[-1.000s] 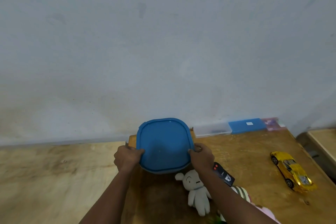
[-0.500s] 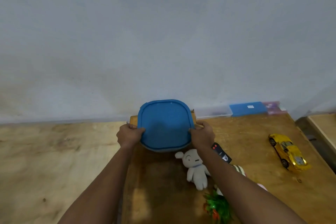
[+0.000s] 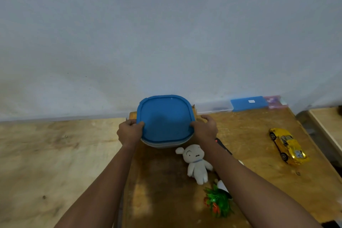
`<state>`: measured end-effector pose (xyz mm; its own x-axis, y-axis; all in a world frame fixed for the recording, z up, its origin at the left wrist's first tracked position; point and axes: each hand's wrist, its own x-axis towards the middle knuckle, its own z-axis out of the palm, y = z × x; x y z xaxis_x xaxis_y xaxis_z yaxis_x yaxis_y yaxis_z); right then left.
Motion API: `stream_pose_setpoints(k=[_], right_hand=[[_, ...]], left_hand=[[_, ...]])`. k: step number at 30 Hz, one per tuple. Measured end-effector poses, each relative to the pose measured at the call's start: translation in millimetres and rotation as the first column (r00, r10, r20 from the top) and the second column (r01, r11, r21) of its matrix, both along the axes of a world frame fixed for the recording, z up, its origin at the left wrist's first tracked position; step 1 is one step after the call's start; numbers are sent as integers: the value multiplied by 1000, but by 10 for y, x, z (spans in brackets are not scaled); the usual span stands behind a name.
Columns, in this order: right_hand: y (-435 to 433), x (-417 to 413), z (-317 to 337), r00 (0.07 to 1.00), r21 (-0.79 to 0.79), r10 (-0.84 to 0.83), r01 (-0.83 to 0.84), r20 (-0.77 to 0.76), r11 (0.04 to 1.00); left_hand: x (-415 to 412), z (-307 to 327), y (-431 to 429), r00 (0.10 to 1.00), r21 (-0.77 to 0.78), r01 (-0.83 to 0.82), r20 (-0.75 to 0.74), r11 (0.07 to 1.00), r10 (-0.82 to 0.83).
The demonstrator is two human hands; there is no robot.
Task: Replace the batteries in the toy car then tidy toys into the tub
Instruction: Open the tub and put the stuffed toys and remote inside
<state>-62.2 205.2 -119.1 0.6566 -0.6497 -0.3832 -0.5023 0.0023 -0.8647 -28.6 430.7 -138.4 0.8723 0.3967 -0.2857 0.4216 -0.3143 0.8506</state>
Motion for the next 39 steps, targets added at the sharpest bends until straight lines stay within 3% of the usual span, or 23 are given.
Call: stream_pose_setpoints(k=[4,7,15,19,29,39], right_hand=[[52,-150,28,994,88,-68,60,90,994],[89,-341,-1,990,76,16,-26,140,997],[179,-1294,-43,942,-92,310,-300,127,949],[162,-1880,-182,889,-194,432,-401,152,895],[165,-2621,-469,757,-276,643,-646,-114,712],[273,-2402,-625,619,-239,717,-785,-320,571]], left_hand=[[-181,9,-66,988,-147,-70,127,987,89],[-364,20,-59,966,-177,-148,184,973,180],[-1424,108,15,938,-43,-272,212,961,275],[-2103,-3,64,969,82,-206,154,975,192],[-3108,-170,75,997,318,-17,-63,948,39],[-2869,-457,206,978,373,90,-208,923,-11]])
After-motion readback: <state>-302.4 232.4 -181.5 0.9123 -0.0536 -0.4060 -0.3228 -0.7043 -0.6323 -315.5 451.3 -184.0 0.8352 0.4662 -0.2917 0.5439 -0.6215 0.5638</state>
